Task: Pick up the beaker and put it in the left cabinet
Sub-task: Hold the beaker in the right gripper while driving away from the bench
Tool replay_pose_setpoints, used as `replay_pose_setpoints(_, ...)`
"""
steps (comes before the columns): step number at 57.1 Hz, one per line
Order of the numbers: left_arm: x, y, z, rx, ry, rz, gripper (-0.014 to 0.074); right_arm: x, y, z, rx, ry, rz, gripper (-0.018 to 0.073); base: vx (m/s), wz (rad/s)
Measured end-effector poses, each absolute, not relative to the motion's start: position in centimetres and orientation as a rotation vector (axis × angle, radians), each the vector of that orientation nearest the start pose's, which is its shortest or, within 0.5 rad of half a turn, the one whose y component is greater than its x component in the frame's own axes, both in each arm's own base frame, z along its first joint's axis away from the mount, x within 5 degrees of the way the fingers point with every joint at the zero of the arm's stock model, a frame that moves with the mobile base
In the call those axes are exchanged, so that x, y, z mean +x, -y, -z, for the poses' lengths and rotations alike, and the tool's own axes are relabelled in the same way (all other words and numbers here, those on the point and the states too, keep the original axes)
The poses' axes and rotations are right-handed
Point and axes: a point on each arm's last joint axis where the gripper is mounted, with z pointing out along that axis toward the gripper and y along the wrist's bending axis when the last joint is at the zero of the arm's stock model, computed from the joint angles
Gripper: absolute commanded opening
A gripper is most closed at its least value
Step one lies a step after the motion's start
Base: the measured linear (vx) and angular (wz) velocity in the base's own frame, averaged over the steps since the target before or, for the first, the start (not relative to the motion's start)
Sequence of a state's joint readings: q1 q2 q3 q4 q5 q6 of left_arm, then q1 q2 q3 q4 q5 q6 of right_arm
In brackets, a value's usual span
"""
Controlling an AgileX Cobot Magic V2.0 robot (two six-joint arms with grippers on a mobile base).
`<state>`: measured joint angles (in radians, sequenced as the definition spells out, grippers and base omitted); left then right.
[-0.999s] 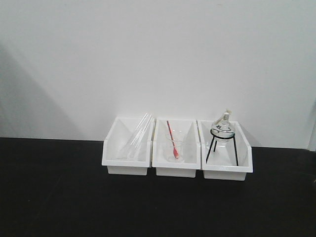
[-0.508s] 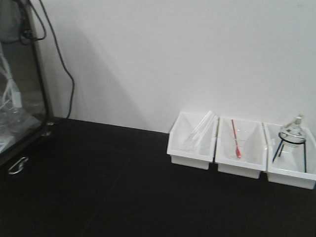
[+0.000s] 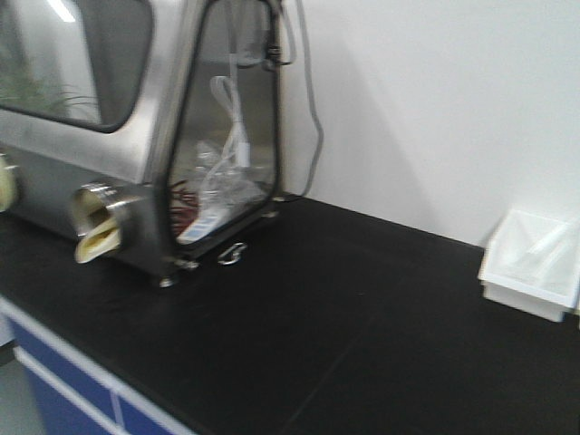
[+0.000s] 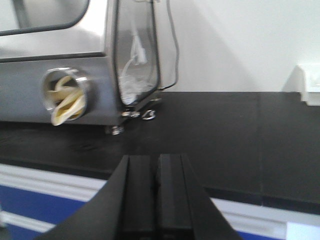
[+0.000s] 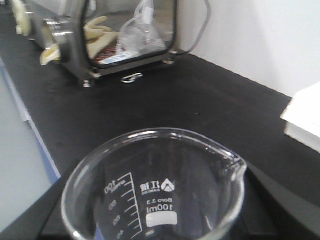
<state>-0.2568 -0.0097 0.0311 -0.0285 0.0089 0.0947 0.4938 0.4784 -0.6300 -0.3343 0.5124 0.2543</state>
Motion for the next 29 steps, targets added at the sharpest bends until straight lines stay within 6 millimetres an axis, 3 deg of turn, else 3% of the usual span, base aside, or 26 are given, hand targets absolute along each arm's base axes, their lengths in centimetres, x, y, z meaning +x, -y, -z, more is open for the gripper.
replay_pose_setpoints(29,5.50,1.45,-20.24,0.244,-1.496,0.153,0.0001,8.84,-3.09,-34.57,-0.369,-1.783,-0.175,-0.0004,-0.11,0.65)
